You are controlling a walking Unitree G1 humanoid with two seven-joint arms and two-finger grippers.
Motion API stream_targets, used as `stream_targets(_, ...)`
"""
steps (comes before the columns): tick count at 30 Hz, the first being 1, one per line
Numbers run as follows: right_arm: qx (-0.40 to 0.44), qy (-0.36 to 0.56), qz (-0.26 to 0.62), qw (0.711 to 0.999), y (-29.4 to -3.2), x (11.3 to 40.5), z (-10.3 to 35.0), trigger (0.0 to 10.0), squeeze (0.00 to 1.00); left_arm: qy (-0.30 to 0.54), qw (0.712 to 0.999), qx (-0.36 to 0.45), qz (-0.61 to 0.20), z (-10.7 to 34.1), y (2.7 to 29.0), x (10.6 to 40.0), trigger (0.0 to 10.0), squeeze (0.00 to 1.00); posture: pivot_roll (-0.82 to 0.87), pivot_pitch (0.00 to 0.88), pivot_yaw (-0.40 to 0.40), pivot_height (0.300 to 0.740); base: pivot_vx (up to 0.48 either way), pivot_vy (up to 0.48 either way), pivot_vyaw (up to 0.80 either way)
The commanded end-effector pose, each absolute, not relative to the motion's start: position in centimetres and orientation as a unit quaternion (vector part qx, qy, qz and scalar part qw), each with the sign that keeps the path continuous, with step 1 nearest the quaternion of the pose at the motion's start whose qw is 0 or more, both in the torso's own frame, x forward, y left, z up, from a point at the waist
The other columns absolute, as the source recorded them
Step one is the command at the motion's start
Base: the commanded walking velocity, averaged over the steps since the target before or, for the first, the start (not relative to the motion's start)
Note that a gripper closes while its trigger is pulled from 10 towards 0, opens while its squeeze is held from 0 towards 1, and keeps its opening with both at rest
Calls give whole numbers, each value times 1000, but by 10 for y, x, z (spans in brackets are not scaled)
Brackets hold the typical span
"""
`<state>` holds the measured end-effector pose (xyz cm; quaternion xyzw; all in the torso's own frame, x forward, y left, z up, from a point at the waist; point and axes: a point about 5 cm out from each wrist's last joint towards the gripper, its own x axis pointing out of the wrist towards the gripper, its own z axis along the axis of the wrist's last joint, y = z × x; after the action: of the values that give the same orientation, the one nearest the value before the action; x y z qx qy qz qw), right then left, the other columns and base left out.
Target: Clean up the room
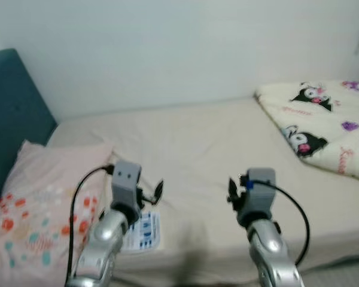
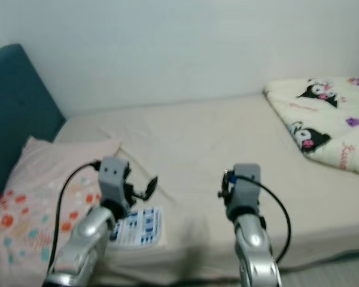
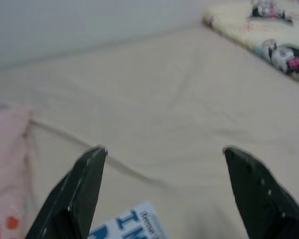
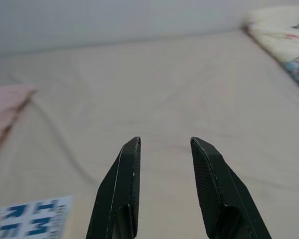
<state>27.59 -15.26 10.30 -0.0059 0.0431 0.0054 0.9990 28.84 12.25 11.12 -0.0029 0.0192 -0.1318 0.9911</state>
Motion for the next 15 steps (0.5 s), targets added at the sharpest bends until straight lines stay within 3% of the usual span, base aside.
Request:
stream_targets(1,-2,46,12,999,-150,277,103,10000,0,22,992,5,-126,109,126,288,10000,0,-17,39,39,732,0,0,0)
stream_targets(15,-10,40,-6,999,-156,275,102,10000,0,24,992,17,-121,108,127,290,10000,0,-19,40,42,732,0,0,0)
